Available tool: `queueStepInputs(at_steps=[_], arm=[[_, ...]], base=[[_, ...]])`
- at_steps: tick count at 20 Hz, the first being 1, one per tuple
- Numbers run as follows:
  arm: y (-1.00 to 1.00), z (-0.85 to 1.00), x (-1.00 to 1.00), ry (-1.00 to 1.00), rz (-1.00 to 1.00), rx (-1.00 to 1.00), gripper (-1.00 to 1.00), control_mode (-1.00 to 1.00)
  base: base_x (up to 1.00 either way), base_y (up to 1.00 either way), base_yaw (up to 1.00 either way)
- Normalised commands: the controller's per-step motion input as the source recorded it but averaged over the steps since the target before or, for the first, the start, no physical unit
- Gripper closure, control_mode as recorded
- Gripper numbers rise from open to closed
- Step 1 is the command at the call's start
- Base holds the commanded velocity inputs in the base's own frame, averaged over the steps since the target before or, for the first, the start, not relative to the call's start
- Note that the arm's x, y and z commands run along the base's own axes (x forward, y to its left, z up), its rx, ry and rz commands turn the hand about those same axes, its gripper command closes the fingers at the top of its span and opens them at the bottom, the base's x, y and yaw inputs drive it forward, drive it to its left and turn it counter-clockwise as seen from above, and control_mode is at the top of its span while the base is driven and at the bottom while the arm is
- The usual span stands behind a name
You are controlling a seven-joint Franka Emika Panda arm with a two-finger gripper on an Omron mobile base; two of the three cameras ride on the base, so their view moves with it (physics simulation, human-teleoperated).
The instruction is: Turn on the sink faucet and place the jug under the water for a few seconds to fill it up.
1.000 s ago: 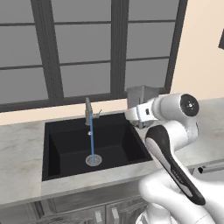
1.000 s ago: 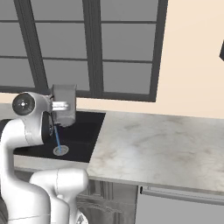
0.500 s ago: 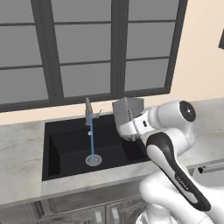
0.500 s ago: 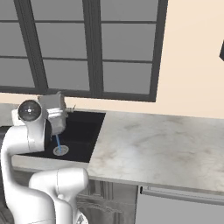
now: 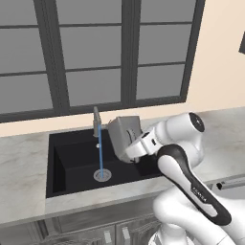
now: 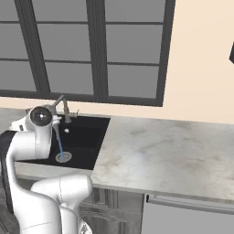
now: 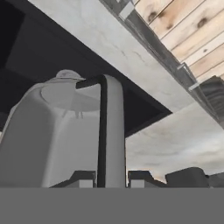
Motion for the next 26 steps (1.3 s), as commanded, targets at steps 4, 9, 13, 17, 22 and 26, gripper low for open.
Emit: queueStepInputs(at_steps=[4,9,13,17,22,26], arm=[[-0.01,-0.01,0.03,0.0,0.29,0.0,1.0,-1.0],[-0.18,-0.02,0.05,0.01,0.3,0.0,1.0,-1.0],[-0.13,-0.02,0.12,0.01,0.26,0.0,1.0,-1.0],[-0.04,-0.04,0.15,0.0,0.17,0.0,1.0,-1.0],[-0.01,-0.22,0.22,0.0,0.11,0.0,1.0,-1.0],[-0.08,-0.24,0.36,0.0,0.08,0.0,1.0,-1.0]], base=[[0.0,0.0,0.0],[0.0,0.0,0.0],[0.0,0.0,0.0],[0.0,0.0,0.0],[0.0,0.0,0.0],[0.0,0.0,0.0]])
